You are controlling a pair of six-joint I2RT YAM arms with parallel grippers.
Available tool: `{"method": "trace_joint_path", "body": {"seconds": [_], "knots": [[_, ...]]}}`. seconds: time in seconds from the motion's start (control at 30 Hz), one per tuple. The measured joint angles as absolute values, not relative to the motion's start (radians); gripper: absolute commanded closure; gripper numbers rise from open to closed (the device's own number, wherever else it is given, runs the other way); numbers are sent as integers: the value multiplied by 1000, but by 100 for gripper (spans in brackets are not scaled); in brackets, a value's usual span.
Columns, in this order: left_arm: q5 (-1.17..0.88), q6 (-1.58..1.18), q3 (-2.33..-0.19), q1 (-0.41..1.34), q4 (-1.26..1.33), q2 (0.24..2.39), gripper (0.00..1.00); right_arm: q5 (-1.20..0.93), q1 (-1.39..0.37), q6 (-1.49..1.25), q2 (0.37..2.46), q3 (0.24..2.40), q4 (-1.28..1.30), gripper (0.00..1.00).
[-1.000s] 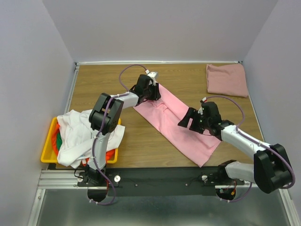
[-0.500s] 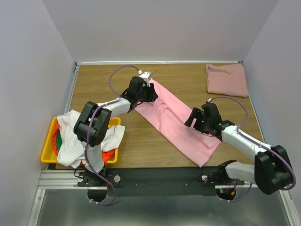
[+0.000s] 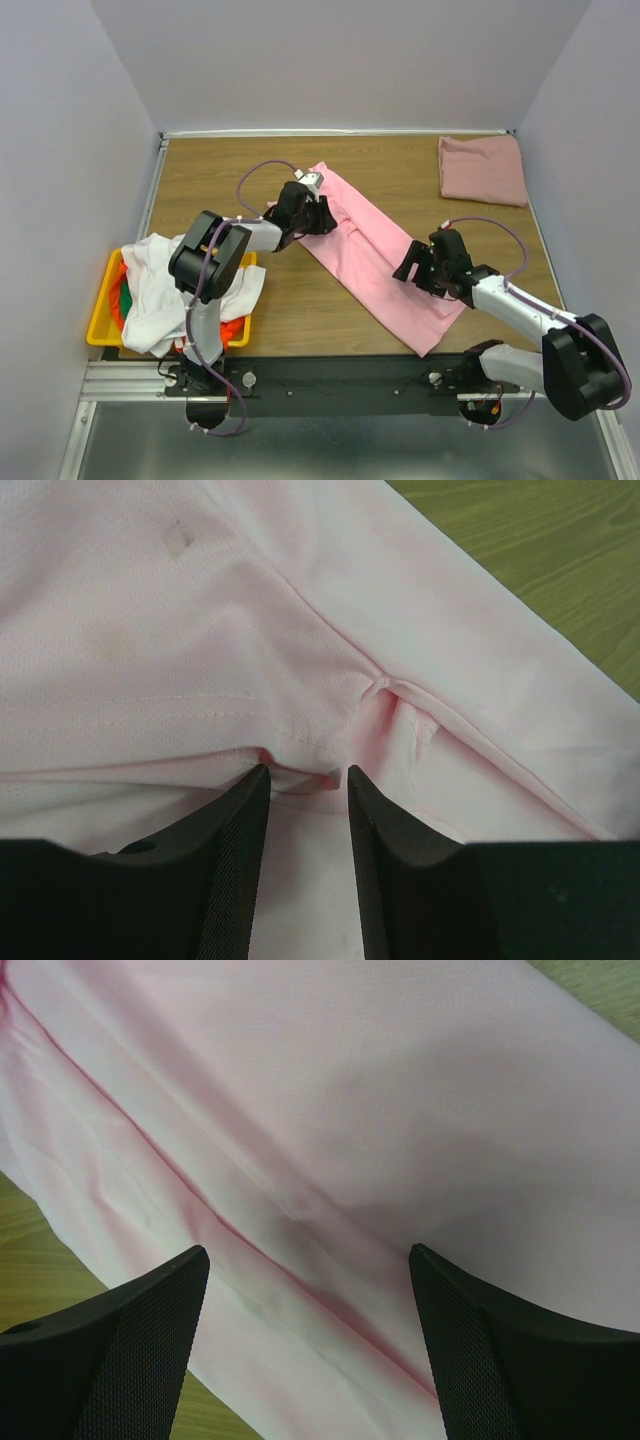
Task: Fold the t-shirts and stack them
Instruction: Fold the tshirt
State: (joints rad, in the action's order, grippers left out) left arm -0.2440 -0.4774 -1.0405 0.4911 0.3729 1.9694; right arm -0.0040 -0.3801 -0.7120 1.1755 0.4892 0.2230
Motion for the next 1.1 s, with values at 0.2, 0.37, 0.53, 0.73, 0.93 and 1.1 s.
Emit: {"method": "trace_joint_path", "body": {"seconds": [0.2, 0.37, 0.53, 0.73, 0.93, 1.1], "knots": [[-245, -479, -1064, 484, 389, 1994, 55, -55, -409, -747, 1148, 454, 186, 12], [-249, -467, -1103, 477, 366, 2014, 55, -80, -442, -786, 1120, 423, 156, 12], [-274, -449, -1158, 470, 348, 2049, 55, -94, -487, -812, 1135, 424, 136, 12], [-301, -434, -1209, 456, 330, 2082, 55, -89, -603, -857, 1208, 452, 76, 12], [-323, -417, -1255, 439, 297, 2104, 55, -49, -724, -908, 1283, 500, 47, 12], [-339, -400, -1312, 426, 261, 2134, 55, 11, -794, -943, 1315, 526, 47, 12]]}}
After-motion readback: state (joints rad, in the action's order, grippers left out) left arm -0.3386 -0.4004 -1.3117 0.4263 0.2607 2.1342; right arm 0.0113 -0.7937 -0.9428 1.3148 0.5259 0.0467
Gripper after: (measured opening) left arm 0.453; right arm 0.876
